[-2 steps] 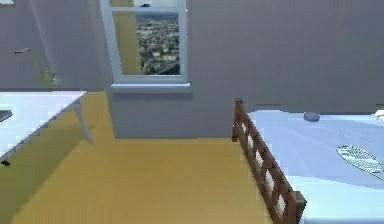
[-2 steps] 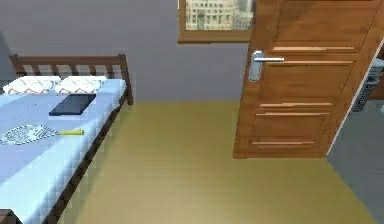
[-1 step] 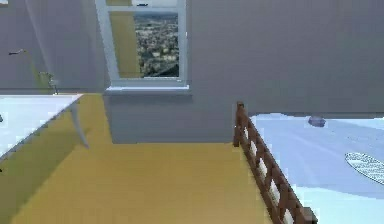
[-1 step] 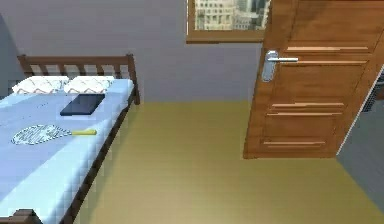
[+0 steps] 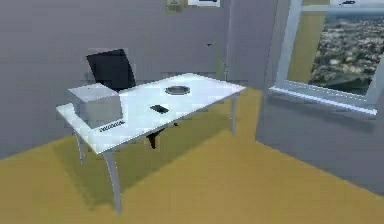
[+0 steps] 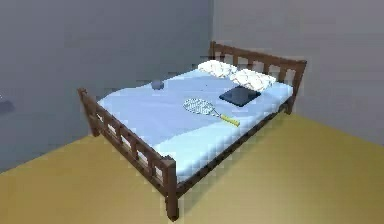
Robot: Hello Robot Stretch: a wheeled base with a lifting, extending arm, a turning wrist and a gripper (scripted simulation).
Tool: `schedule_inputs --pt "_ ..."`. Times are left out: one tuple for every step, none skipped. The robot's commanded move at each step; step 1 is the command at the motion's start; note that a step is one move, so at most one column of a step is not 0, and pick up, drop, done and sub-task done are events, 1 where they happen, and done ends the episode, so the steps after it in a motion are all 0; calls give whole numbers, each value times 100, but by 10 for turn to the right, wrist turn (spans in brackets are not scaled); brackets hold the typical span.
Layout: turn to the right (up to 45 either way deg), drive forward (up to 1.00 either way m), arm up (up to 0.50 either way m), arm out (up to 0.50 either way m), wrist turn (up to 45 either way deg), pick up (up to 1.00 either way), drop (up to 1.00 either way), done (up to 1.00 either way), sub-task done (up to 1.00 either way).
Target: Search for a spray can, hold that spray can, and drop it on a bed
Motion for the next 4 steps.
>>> schedule_inputs --pt "-450 0 0 0 0 0 0 0 0" --pt "-450 0 0 0 0 0 0 0 0" --pt "-420 0 0 0 0 0 0 0 0" --pt "0 10 0 0 0 0 0 0 0"
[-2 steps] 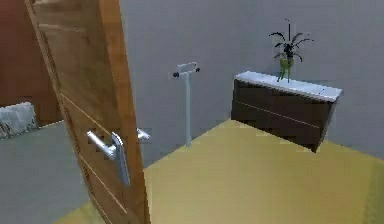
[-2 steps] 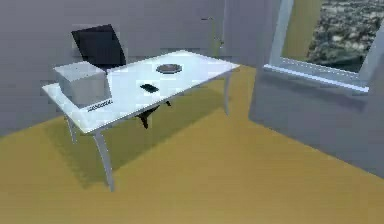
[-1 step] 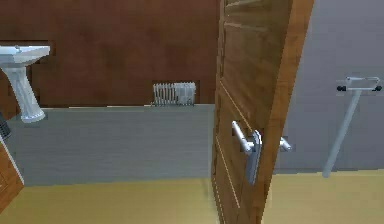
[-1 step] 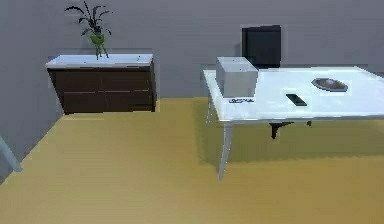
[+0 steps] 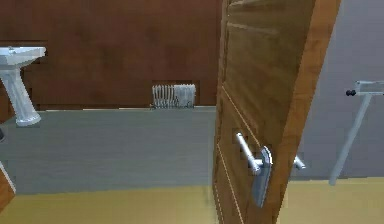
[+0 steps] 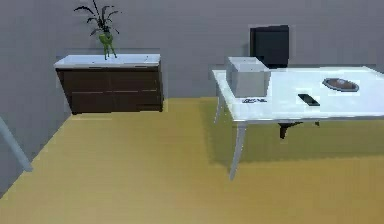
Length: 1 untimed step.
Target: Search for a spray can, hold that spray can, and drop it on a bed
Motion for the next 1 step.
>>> schedule_inputs --pt "-300 0 0 0 0 0 0 0 0"
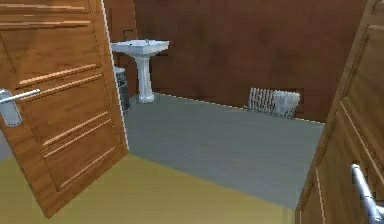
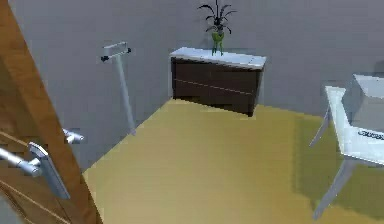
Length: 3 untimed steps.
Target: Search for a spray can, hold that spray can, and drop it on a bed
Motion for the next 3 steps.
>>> schedule_inputs --pt "0 85 0 0 0 0 0 0 0" --pt "0 30 0 0 0 0 0 0 0" --pt "450 0 0 0 0 0 0 0 0"
